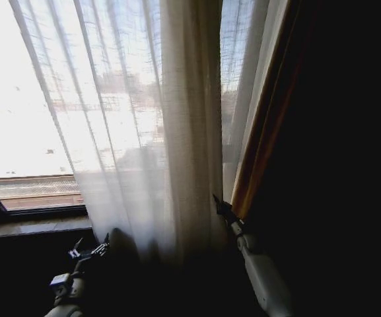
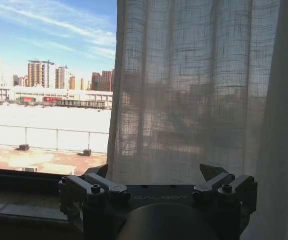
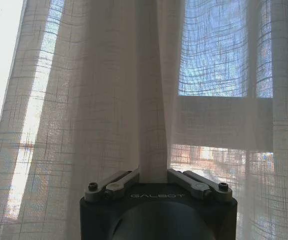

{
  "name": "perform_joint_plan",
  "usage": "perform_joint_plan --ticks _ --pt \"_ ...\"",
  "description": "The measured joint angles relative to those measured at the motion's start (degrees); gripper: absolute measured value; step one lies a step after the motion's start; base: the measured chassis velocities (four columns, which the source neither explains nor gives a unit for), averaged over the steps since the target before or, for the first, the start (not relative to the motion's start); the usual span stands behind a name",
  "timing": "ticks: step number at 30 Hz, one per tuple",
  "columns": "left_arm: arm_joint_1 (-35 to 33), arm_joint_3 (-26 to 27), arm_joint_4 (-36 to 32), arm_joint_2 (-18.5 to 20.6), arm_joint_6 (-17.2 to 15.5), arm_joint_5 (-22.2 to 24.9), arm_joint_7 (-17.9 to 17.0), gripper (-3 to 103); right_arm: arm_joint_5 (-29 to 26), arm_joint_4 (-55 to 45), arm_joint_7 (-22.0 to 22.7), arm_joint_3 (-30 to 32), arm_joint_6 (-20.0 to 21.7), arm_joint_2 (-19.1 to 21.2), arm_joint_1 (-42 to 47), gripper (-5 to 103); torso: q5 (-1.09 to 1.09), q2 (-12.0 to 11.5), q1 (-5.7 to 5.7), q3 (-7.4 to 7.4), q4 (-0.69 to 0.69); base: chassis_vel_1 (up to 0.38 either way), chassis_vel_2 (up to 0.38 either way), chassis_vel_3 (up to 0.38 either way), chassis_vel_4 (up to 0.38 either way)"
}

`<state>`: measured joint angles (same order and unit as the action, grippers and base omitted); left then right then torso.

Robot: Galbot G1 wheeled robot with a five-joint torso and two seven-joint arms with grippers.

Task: Open the curtains by pulling them apart, changing their state from closed to fully open.

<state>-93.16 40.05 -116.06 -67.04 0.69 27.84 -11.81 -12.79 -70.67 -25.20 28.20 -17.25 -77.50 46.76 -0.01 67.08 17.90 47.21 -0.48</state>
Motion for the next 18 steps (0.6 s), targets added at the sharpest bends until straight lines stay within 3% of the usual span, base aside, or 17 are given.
perform_joint_plan --ticks 9,18 --pt "-0.01 -0.02 -0.01 -0.01 0.0 0.0 0.01 100 0.05 -0.01 -0.62 0.32 0.41 0.22 -0.01 0 0.02 0.0 0.0 0.0 -0.03 -0.055 -0.053 0.041 0.069" --pt "0.0 -0.04 0.0 -0.01 0.0 0.0 0.01 100 0.06 0.02 -1.14 0.35 0.43 0.24 -0.19 0 0.0 0.0 0.0 0.0 -0.03 -0.165 -0.16 0.172 0.164"
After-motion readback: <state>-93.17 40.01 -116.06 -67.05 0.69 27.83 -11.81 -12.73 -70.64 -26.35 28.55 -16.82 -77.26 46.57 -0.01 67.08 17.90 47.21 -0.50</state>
